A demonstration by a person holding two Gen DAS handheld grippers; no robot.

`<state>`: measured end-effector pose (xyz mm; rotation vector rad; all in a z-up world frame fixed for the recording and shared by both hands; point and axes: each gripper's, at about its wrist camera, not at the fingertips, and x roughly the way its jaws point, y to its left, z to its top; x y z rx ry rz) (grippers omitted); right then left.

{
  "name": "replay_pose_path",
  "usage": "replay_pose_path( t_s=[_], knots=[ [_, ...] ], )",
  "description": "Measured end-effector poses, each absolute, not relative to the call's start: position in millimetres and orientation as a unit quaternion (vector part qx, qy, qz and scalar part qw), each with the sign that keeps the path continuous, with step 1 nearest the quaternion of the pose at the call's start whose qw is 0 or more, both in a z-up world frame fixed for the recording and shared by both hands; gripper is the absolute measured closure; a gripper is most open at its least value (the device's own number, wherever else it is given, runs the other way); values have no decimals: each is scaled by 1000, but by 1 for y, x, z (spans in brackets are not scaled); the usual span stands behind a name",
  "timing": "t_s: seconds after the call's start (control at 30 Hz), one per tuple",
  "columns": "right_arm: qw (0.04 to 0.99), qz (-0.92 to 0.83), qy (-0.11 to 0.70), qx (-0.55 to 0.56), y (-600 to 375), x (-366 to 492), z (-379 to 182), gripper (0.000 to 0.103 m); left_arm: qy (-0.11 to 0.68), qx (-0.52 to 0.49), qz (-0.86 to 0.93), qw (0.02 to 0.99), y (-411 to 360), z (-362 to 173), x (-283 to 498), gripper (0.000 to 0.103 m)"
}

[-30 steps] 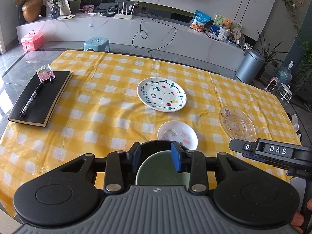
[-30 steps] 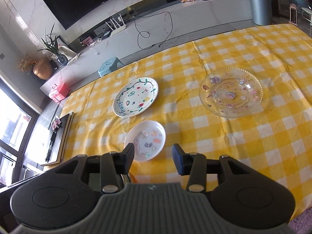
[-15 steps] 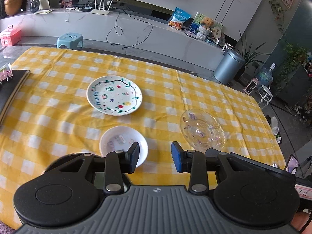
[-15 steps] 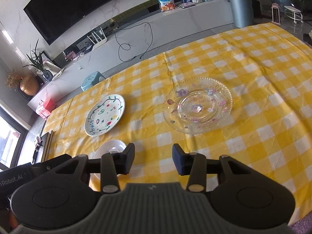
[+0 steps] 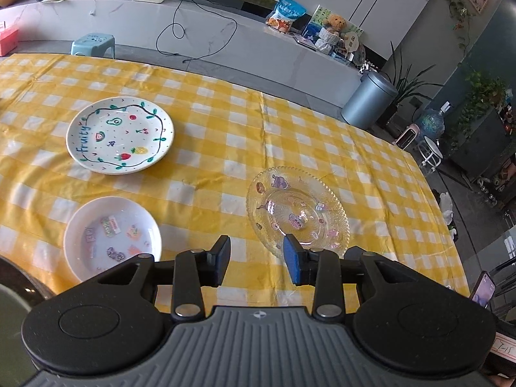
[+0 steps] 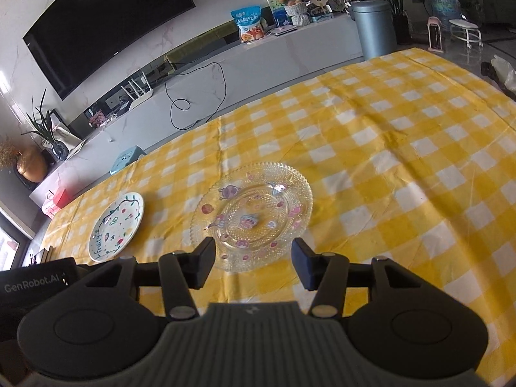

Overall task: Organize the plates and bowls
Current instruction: 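Move both open grippers to the rim of the clear glass plate, then close both grippers on the glass plate rim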

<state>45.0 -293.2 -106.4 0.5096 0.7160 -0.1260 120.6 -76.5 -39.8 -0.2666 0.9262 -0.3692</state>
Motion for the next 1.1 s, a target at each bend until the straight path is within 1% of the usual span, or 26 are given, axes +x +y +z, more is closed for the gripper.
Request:
replay_pose_path(
  t_s=[0.17, 0.23, 0.3, 0.37, 0.43, 0.53, 0.67, 0.73, 0.87, 0.9, 1.1],
  knots=[
    [885, -71, 358, 289, -316, 61, -121, 59, 445, -152, -162, 868, -85, -57, 138, 62],
    [885, -72, 360, 287, -320, 69, -125, 65, 450, -159, -158, 865, -89, -64, 145, 62],
    [885, -74, 360, 285, -323, 77, -128, 66, 454, -160, -152, 863, -96, -70, 153, 62],
    [886, -77, 361, 282, -327, 85, -130, 69, 454, -156, -143, 866, -101, -76, 158, 62],
    [886, -85, 363, 275, -332, 93, -134, 75, 454, -151, -136, 868, -105, -82, 163, 62],
    [885, -90, 365, 273, -340, 103, -140, 80, 455, -155, -136, 866, -107, -90, 170, 63],
    [885, -89, 365, 274, -347, 111, -147, 82, 457, -159, -127, 866, -108, -97, 176, 69],
    [884, -85, 366, 278, -348, 114, -151, 87, 457, -161, -127, 866, -109, -99, 179, 72],
    [881, -82, 369, 285, -349, 118, -157, 90, 458, -160, -130, 865, -112, -102, 182, 76],
    [880, -81, 370, 288, -350, 118, -158, 92, 460, -159, -131, 864, -115, -103, 184, 78],
    [875, -80, 370, 302, -351, 119, -162, 95, 457, -143, -128, 869, -122, -102, 185, 87]
  ],
)
